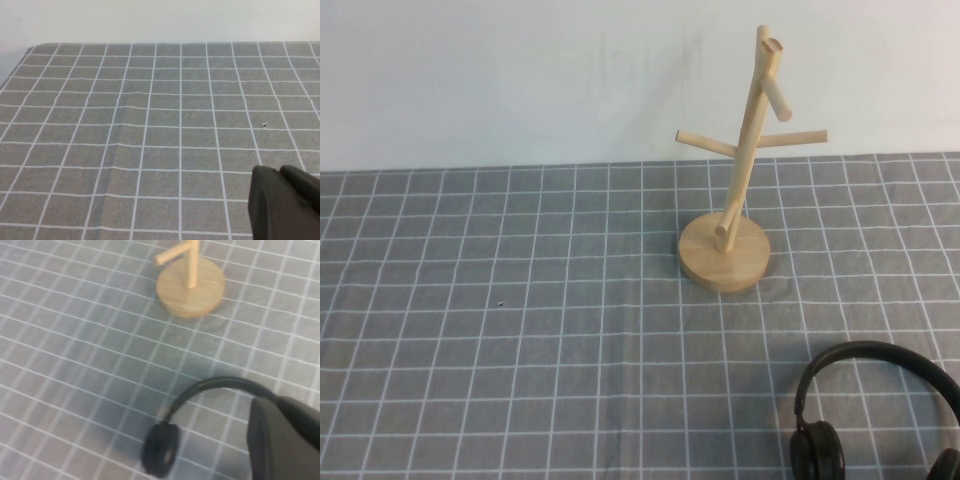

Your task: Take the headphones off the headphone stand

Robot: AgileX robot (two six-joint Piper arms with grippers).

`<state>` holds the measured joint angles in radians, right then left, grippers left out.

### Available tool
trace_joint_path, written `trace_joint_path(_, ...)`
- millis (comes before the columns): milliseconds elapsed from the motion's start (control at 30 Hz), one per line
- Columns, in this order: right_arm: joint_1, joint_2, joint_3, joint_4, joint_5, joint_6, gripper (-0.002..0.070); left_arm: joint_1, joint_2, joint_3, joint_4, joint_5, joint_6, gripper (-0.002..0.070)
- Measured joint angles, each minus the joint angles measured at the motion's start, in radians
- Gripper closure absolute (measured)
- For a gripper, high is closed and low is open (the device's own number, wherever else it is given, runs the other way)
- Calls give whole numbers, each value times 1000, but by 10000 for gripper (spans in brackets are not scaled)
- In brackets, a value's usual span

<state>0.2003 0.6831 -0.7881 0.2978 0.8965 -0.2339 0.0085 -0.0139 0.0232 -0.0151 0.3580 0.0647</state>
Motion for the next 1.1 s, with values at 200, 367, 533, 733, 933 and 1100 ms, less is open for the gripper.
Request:
trace_joint_path(200,-41,-112,3,9,-153,-29,682,0,0,0,0,0,0,679)
trace_joint_path(367,-87,-298,82,17,-413,-85,682,0,0,0,0,0,0,679)
trace_joint_path(533,-143,-491,269,11,-634,-88,682,0,0,0,0,0,0,679)
trace_joint_path(733,-180,-672,528,7,-715,-93,683,0,0,0,0,0,0,679)
trace_joint_path(933,-180,-692,758,45,-716,-93,683,0,0,0,0,0,0,679)
trace_joint_path(1100,-190,-692,813,25,-611,-90,682,0,0,0,0,0,0,679)
